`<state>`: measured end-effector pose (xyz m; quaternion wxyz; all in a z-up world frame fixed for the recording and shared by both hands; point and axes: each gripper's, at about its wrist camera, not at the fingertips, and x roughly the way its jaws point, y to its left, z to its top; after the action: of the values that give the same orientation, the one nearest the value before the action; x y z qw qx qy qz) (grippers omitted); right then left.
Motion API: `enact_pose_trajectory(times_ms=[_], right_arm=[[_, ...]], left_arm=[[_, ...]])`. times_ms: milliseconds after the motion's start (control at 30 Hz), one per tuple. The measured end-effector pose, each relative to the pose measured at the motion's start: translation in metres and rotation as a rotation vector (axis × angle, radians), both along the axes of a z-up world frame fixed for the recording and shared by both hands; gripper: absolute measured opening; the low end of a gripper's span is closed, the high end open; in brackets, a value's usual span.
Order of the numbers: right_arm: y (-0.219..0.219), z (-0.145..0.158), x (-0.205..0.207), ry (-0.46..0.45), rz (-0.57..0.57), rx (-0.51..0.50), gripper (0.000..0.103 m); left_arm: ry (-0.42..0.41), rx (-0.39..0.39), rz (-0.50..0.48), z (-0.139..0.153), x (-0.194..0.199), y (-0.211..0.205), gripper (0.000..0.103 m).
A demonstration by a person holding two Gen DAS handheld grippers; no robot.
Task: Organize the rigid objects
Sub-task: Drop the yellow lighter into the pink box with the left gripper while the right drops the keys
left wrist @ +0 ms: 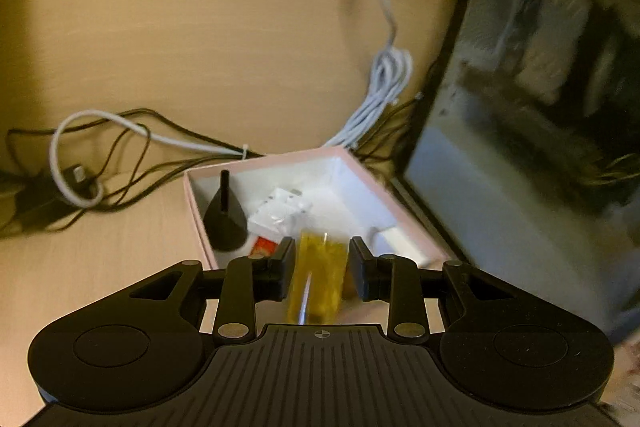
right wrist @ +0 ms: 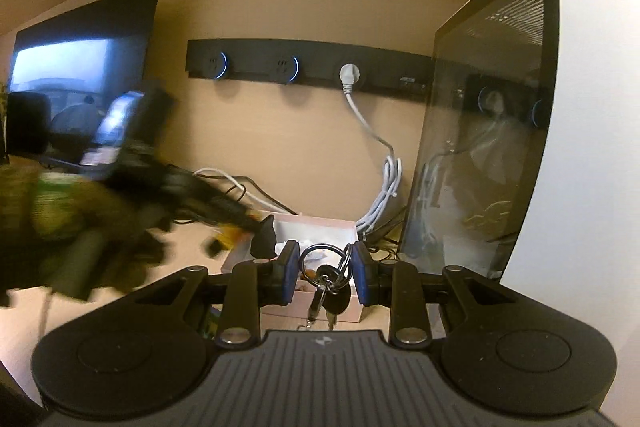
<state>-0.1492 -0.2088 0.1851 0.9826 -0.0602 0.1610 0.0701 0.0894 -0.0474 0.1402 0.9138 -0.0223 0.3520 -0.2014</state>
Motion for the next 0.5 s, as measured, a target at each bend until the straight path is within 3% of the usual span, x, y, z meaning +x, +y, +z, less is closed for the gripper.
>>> enact_pose_trajectory(times_ms=[67, 233, 300, 500], right_arm=[[0.002, -0.002, 0.0, 0.005, -0.005, 0.004, 0.027], [0.001, -0.011, 0.01, 0.044, -0.014, 0.046, 0.027], [-0.002, -0.014, 0.022, 0.075, -0.016, 0.081, 0.027], [-0.003, -0.004, 0.082, 0.082, 0.021, 0.133, 0.027]], left_arm=[[0.023, -0.002, 0.025, -0.007, 0.009, 0.0, 0.032], [-0.07, -0.133, 0.119, 0.006, -0.01, 0.028, 0.032], [-0.047, -0.165, 0.146, 0.002, -0.026, 0.046, 0.032], [0.097, -0.135, 0.203, -0.034, -0.097, 0.093, 0.032]])
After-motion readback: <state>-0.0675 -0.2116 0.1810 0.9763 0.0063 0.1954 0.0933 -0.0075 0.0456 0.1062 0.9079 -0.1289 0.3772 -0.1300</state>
